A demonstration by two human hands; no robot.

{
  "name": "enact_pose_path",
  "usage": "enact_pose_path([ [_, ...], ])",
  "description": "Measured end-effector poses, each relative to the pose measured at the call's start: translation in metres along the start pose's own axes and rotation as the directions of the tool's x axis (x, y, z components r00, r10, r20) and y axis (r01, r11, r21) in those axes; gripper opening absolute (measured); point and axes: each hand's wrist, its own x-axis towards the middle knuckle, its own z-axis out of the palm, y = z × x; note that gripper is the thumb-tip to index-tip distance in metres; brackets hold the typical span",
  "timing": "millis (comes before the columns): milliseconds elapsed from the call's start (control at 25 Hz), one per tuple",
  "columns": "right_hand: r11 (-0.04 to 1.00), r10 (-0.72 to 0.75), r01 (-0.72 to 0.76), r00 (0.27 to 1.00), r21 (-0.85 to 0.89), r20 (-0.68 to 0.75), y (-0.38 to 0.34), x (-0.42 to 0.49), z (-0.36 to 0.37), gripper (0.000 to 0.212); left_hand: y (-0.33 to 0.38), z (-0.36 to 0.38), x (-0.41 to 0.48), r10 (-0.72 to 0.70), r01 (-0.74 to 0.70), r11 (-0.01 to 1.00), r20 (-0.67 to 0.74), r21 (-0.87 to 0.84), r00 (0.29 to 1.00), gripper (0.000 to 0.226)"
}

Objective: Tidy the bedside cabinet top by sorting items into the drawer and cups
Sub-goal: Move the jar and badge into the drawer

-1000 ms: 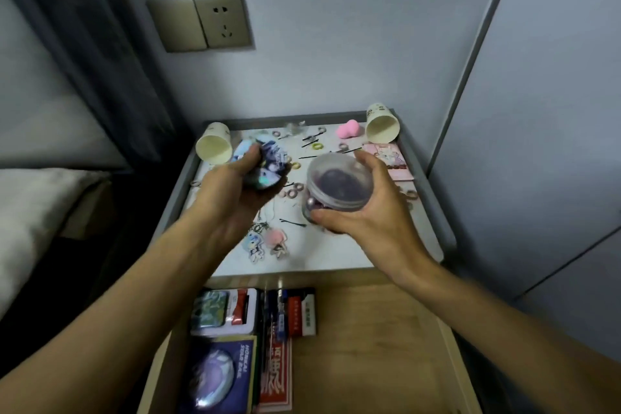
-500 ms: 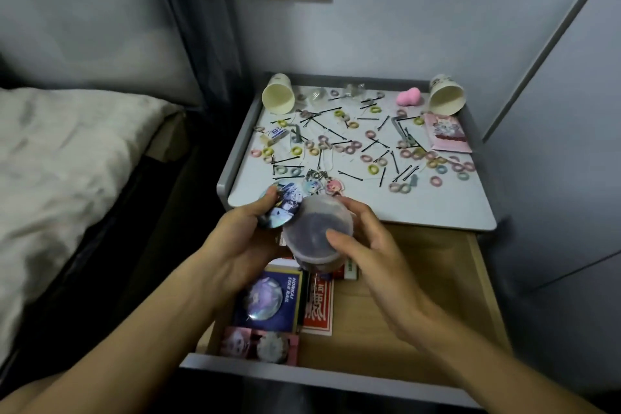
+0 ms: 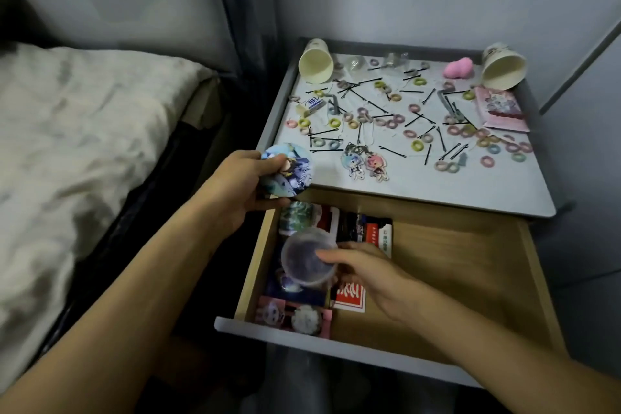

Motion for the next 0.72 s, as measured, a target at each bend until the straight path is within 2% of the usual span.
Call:
enact_pose_path([
  [120,0.999,-0.006,0.008,0.998,-0.043,0.056,0.005,0.019,0.016,0.024,0.002,-0.007,0.002,0.013,-0.013,0.991,-0.002,0.132,1.000,0.006],
  [280,0.997,-0.004,0.008,0.998,-0.078,0.057,0.012,0.026,0.027,0.014,0.000,-0.013,0.006,0.048,-0.045,0.989,-0.016,0.143,0.999,0.003],
  [400,0.993,-0.020,0.025,0.999,-0.115,0.039,0.016,0.029,0.029,0.026,-0.001,-0.012,0.007,0.035,-0.035,0.991,-0.002,0.132,0.999,0.013],
  [560,0.980,-0.032,0.043,0.998,-0.196,0.061,0.014,0.028,0.030,0.023,-0.003,-0.012,0.007,0.008,-0.005,0.990,-0.016,0.141,1.000,0.025],
  [640,0.976,-0.067,0.077,0.996,-0.205,0.055,0.012,0.025,0.028,0.022,-0.004,-0.011,0.006,-0.006,0.008,0.985,-0.013,0.174,1.000,0.024],
  [720,0.971,-0.117,0.125,0.992,-0.205,0.051,0.012,0.025,0.024,0.033,-0.004,-0.009,0.005,-0.011,0.011,0.979,-0.003,0.203,1.000,0.021],
])
